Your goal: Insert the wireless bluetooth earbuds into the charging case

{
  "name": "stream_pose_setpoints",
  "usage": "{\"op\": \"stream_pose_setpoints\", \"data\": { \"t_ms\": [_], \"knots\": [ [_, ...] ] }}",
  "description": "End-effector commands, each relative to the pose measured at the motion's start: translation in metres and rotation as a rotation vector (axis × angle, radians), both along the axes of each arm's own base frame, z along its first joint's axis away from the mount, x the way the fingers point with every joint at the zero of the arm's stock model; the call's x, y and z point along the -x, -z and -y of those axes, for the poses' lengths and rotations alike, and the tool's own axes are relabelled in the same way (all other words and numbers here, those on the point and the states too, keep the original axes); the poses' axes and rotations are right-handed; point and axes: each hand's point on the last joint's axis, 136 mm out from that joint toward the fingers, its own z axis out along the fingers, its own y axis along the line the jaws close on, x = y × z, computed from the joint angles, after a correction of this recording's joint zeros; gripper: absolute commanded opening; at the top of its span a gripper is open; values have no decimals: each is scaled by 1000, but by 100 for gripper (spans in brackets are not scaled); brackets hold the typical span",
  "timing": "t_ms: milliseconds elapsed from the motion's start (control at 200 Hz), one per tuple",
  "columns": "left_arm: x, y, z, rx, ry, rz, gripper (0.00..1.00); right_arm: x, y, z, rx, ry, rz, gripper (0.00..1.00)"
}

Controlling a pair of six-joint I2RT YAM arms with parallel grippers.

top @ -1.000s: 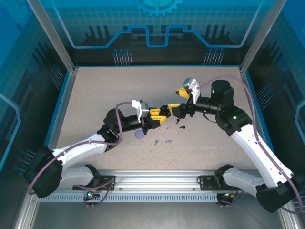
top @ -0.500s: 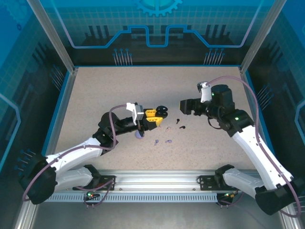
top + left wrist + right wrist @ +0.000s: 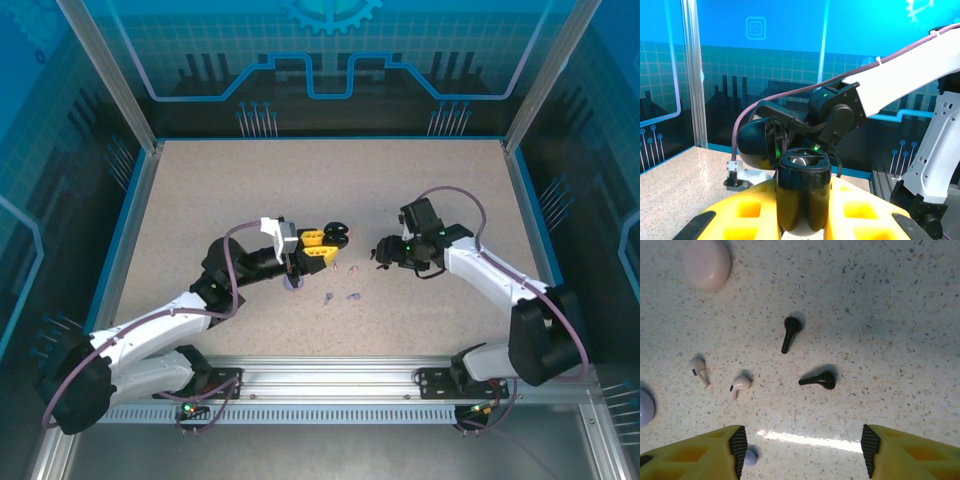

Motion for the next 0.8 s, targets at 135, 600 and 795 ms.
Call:
{"op": "stream_pose_setpoints", "data": {
  "t_ms": [135,600,795],
  "knots": [
    [6,-3,-4,8,-12,30,6,-18,27,0,4,73,-36,61],
    [7,-4,-8,-2,-25,31,6,-26,63,0,115,49,-124,59],
    [7,-4,-8,-4,-28,29,6,-22,70,-1,159,22,-152,55]
  ]
}}
